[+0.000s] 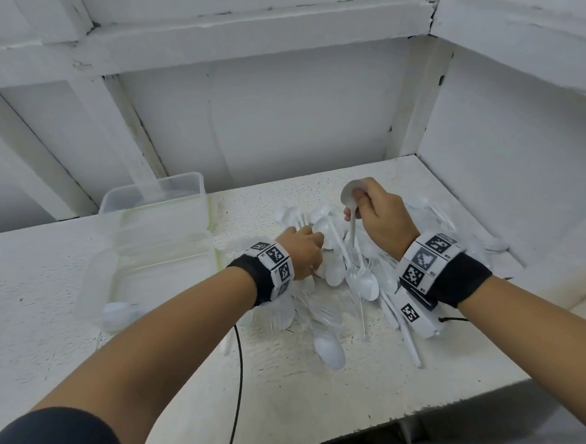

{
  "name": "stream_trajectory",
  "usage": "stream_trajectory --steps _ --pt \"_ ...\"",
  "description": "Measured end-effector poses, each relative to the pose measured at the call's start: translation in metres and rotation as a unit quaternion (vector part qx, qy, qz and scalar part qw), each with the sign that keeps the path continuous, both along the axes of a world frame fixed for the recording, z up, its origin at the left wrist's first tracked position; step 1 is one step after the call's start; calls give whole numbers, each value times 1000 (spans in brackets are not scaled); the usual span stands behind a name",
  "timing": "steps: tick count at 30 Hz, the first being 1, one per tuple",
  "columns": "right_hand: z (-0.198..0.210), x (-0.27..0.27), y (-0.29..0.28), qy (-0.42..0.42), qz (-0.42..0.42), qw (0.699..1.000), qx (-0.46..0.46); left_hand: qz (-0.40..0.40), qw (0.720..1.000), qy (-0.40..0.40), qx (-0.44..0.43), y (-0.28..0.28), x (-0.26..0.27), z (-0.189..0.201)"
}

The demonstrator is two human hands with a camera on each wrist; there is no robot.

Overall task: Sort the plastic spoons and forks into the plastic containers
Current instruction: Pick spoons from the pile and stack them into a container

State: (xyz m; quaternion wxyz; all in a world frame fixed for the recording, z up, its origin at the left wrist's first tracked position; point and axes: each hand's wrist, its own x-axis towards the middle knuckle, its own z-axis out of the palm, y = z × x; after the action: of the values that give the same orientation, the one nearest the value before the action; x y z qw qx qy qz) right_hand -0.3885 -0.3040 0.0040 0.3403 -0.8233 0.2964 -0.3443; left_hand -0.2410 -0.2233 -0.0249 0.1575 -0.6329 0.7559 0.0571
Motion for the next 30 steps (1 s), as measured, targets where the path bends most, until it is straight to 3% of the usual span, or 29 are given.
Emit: stream_trajectory --steps 5,10,14,17,21,23,25,27,30 --pt "-5 -6 -3 19 9 1000 1 37 993 110 -20 2 8 16" --pt "-4 -5 1 41 20 999 5 9 994 103 -34 1 4 22" --pt "-3 -5 2 44 24 999 7 -31 987 147 -63 5 2 24" --pt "0 -7 0 23 4 1000 2 -32 953 260 -154 8 6 31" --pt "8 -8 1 -18 -27 999 22 132 880 376 -257 8 16 58" --pt "9 -7 4 39 -6 999 34 201 821 455 -281 9 22 71" --pt "7 -7 8 178 45 981 58 223 788 489 -300 10 29 76" --pt "-1 -9 14 315 107 941 66 214 795 476 -310 14 34 72" --pt "-18 -10 24 461 179 869 7 200 836 441 -259 20 37 57"
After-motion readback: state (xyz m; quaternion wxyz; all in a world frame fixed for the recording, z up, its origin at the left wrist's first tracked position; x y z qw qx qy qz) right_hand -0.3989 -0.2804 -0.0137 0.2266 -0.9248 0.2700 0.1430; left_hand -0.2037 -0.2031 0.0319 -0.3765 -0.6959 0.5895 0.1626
